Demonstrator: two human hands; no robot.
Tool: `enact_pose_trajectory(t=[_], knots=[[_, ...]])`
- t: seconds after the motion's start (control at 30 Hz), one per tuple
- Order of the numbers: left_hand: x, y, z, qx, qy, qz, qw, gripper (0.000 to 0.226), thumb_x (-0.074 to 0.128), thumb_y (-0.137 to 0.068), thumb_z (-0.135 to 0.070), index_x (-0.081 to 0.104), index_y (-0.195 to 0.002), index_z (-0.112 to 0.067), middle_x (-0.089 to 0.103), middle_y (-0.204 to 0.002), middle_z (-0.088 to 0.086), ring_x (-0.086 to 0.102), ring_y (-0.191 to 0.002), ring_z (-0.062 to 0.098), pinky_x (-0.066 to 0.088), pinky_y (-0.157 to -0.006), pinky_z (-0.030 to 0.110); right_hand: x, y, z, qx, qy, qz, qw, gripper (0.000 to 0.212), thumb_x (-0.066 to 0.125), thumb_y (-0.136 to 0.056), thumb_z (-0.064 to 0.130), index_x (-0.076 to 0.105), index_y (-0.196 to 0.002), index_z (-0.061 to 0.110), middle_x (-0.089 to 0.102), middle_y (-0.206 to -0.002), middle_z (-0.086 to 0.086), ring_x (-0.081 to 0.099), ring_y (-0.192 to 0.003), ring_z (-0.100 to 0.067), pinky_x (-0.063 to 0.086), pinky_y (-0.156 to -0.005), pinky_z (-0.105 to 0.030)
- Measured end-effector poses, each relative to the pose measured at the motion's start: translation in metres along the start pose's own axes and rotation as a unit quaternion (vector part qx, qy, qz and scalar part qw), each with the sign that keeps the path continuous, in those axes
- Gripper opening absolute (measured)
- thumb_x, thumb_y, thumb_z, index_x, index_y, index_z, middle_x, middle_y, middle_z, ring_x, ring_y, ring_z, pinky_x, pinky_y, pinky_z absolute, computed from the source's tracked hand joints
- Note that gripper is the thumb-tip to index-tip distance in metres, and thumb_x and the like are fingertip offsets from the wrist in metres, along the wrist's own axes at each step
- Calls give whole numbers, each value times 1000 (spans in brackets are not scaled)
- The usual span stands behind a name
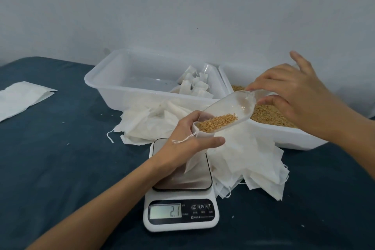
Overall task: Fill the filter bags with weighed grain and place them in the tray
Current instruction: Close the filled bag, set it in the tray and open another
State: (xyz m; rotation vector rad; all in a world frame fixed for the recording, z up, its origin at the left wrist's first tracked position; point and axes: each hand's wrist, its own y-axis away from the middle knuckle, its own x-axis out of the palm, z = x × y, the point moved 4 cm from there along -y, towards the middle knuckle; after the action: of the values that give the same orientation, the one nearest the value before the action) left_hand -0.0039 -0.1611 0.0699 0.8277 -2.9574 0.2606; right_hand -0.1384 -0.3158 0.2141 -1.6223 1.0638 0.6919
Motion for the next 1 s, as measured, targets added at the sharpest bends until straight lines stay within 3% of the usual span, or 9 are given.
enact_pose_trajectory(t=[0.3, 0.53, 0.7, 0.9, 1.0], knots=[[2, 3, -2, -11, 1, -1, 1000, 47, 86, -70, -25, 68, -114, -26, 70, -113, -10, 74, -91, 10, 52, -75, 15, 2, 3, 3, -2, -7, -10, 1000, 29, 74, -87, 5, 74, -115, 13, 69, -103, -6, 64, -105, -36, 16, -119, -66], [1, 3, -4, -12, -10, -11, 1000, 51, 85, -68, -27, 67, -116, -23, 65, -123, -1, 74, -92, 8, 51, -74, 13, 1, 3, 4, -18, -1, -24, 1000, 28, 74, -87, 5, 74, -114, 13, 69, -103, -6, 64, -104, -36, 16, -118, -67], [2, 3, -6, -13, 4, -2, 1000, 51, 85, -69, -23, 67, -117, -20, 71, -104, -16, 73, -92, 4, 50, -73, 10, 2, 3, 1, -23, 9, -29, 999, 30, 74, -87, 6, 73, -115, 15, 68, -104, -4, 63, -104, -34, 15, -119, -65], [0, 3, -6, -29, 0, 17, 999, 52, 87, -70, -23, 67, -118, -27, 70, -104, -4, 74, -92, 11, 53, -76, 16, 2, 3, 2, -35, 19, -40, 998, 29, 74, -88, 7, 72, -116, 15, 67, -103, -4, 63, -104, -33, 15, -119, -66], [-1, 3, -7, -25, 5, 13, 1000, 53, 87, -70, -24, 67, -119, -25, 70, -113, 0, 73, -93, 12, 54, -77, 17, 0, 3, 3, -41, 26, -45, 998, 24, 65, -93, 13, 73, -115, 15, 67, -103, -4, 63, -104, -33, 15, -119, -67]])
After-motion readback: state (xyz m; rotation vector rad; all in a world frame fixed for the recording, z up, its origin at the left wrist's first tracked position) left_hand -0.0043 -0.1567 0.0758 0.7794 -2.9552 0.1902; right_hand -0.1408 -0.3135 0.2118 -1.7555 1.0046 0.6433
